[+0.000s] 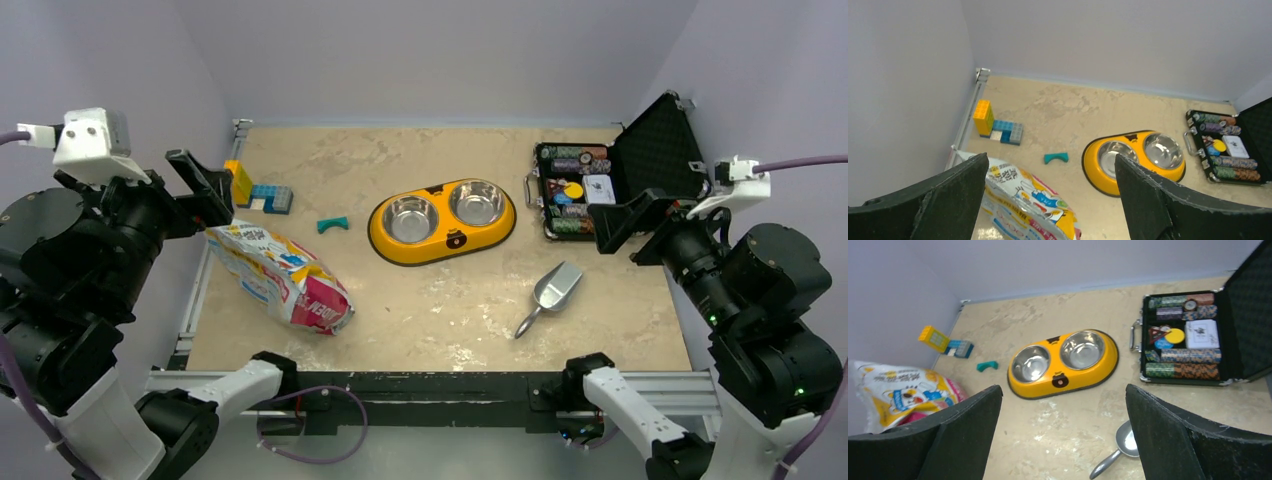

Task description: Serve the pet food

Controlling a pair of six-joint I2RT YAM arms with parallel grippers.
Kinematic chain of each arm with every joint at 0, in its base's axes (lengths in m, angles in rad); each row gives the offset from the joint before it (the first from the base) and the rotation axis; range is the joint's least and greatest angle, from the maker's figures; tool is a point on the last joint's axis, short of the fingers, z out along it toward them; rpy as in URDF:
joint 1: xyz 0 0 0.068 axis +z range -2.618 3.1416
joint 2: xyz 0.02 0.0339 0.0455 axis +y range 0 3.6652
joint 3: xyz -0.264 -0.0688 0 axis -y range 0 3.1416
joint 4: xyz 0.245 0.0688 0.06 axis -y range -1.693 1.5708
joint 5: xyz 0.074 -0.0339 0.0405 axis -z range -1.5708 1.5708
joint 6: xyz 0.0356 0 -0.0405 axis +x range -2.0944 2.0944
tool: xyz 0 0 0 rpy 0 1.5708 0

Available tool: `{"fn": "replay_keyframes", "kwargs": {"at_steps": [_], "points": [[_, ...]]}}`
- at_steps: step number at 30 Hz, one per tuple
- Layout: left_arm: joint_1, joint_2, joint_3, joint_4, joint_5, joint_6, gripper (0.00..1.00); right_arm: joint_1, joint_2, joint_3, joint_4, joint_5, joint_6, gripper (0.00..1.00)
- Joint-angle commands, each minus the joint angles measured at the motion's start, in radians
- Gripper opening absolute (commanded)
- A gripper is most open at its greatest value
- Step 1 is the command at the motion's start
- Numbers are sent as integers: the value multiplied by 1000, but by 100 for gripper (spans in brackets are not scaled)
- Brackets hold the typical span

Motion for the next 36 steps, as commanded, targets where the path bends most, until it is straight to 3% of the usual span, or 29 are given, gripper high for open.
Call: {"fn": "replay_keyframes", "kwargs": {"at_steps": [1,4,7,16,23,28,36], "points": [[-6,-3,-31,-101,-65,-49,100,-5,12,-26,156,-158,-5,99],[-6,-22,-54,-145,-101,-96,100,18,71,-32,196,-235,25,99],[-6,-30,-58,-194,-125,-121,100,121,134,-35,260,-223,44,99],[-6,-35,-8,-374,-104,-195,100,654,425,13,502,-159,-30,99],[-6,-136,-155,-466,-145,-366,100,978,717,160,631,49,-53,98],[-6,-205,-280,-466,-145,-485,100,1085,879,232,641,150,-34,96],[-6,-221,-276,-466,-195,-536,100,1161,1081,379,569,253,-10,85]]}}
